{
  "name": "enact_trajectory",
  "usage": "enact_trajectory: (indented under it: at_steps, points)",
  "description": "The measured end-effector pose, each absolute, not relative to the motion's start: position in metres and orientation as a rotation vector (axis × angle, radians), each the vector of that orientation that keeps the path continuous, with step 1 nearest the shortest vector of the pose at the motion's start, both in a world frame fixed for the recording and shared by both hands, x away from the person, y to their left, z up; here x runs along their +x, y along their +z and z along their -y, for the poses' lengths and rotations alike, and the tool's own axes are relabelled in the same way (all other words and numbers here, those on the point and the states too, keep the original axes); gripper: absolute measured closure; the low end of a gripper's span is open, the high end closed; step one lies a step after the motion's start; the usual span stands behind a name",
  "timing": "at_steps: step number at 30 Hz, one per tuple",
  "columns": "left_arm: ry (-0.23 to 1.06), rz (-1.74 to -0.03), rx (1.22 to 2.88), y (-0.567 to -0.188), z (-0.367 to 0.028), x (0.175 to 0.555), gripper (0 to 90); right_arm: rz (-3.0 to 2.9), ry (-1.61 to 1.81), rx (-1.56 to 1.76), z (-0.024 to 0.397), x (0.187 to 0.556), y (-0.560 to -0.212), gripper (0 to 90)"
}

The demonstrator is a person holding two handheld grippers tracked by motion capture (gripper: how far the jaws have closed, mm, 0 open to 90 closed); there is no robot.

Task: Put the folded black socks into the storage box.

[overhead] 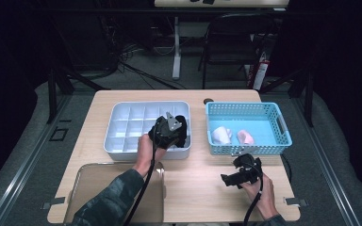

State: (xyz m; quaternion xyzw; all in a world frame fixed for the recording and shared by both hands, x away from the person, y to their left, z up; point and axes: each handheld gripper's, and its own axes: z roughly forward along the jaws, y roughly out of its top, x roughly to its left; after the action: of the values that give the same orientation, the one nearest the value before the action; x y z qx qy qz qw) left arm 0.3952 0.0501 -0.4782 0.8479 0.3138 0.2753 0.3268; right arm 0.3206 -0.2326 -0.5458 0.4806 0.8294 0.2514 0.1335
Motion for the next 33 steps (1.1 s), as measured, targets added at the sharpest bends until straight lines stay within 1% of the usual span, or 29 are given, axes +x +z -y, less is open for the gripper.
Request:
enact_trajectory:
  at_steps: [3, 11, 17, 33]
  points:
    - [0.706, -0.837, 2.223, -0.482, -0.049, 0.398, 65.9, -2.402, 0.730, 1.395, 0.233, 0.320, -0.546, 0.0]
    - [0.730, -0.824, 2.235, -0.491, -0.042, 0.398, 65.9, -2.410, 0.736, 1.395, 0.232, 0.320, -0.546, 0.0]
    - [0.673, -0.839, 2.244, -0.499, -0.038, 0.400, 65.9, -2.406, 0.739, 1.399, 0.232, 0.320, -0.546, 0.0]
    - [0.371, -0.982, 2.212, -0.515, -0.050, 0.412, 66.0, -2.432, 0.716, 1.392, 0.231, 0.321, -0.548, 0.0]
